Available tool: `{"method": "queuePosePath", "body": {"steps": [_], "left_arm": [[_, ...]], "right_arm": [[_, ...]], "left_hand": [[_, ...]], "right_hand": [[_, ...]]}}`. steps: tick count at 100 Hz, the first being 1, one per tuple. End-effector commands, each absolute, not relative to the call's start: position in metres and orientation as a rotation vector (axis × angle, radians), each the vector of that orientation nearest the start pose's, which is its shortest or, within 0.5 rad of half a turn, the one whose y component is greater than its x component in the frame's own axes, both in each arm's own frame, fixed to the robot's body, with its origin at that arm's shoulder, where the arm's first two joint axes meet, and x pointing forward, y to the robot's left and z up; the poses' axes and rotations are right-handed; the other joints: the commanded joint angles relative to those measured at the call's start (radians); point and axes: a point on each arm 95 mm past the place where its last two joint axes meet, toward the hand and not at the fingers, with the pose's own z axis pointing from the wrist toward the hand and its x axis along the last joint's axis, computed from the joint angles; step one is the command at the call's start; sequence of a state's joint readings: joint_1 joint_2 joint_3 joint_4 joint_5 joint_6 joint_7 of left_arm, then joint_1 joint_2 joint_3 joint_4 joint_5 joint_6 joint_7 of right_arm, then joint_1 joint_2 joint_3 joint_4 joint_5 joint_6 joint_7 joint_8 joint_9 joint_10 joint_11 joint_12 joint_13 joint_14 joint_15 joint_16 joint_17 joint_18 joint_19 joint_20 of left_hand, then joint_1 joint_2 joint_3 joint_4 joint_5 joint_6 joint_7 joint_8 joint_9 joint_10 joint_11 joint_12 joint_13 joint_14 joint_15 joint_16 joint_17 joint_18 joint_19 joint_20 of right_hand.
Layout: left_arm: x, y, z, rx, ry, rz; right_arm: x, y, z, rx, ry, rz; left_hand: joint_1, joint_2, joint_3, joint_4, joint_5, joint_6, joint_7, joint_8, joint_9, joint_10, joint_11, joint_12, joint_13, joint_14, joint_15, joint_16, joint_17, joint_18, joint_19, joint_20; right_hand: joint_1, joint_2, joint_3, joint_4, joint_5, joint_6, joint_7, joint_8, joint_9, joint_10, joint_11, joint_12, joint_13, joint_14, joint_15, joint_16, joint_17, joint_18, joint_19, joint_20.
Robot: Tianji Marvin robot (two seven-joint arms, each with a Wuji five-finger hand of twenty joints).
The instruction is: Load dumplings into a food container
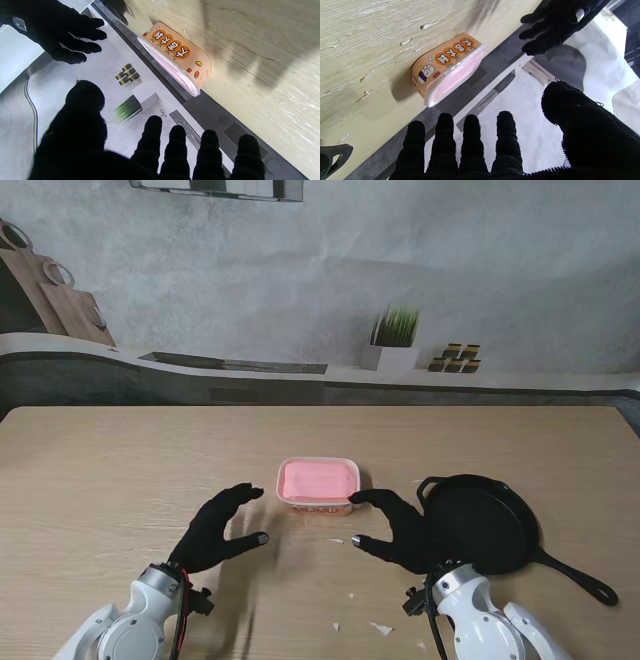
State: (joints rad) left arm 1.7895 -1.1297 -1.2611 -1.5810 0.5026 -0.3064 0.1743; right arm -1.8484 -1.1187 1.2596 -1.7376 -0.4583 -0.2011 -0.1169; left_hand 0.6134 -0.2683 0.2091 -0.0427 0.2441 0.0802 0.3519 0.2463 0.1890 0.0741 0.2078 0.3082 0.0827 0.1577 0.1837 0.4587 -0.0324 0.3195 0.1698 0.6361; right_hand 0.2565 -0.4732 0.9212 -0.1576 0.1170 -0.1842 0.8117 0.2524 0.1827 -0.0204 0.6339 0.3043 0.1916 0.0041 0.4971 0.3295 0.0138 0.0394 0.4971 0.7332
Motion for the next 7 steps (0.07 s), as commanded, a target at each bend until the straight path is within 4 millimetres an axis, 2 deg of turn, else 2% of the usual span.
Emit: {"method": "queuePosePath", "body": {"steps": [1, 7], "left_arm": [[0.3248, -0.0019, -0.3775, -1.672, 1.179, -2.007], [0.325, -0.0008, -0.3775, -1.664, 1.181, -2.005]], "right_arm": [[0.3114, 0.0253, -0.3505, -2.012, -1.358, -2.333], [0.3114, 0.0254, -0.3508, -2.011, -1.361, -2.333]], "left_hand": [[-0.012, -0.015, 0.012, 0.027, 0.01, -0.003, -0.008, -0.01, 0.0, 0.013, 0.01, -0.015, -0.021, -0.008, -0.005, -0.002, -0.012, -0.002, -0.005, 0.014], [-0.015, -0.013, 0.013, 0.027, 0.009, -0.005, -0.008, -0.01, 0.0, 0.014, 0.011, -0.015, -0.021, -0.008, -0.004, -0.002, -0.012, -0.002, -0.005, 0.014]], "right_hand": [[-0.035, 0.02, -0.007, 0.02, -0.008, -0.036, 0.006, -0.009, 0.001, -0.031, -0.018, -0.001, -0.027, -0.032, 0.003, -0.001, -0.006, -0.012, -0.032, 0.029], [-0.034, 0.018, -0.006, 0.02, -0.006, -0.037, 0.007, -0.008, 0.002, -0.03, -0.017, 0.0, -0.026, -0.03, 0.004, 0.0, -0.003, -0.009, -0.033, 0.034]]}}
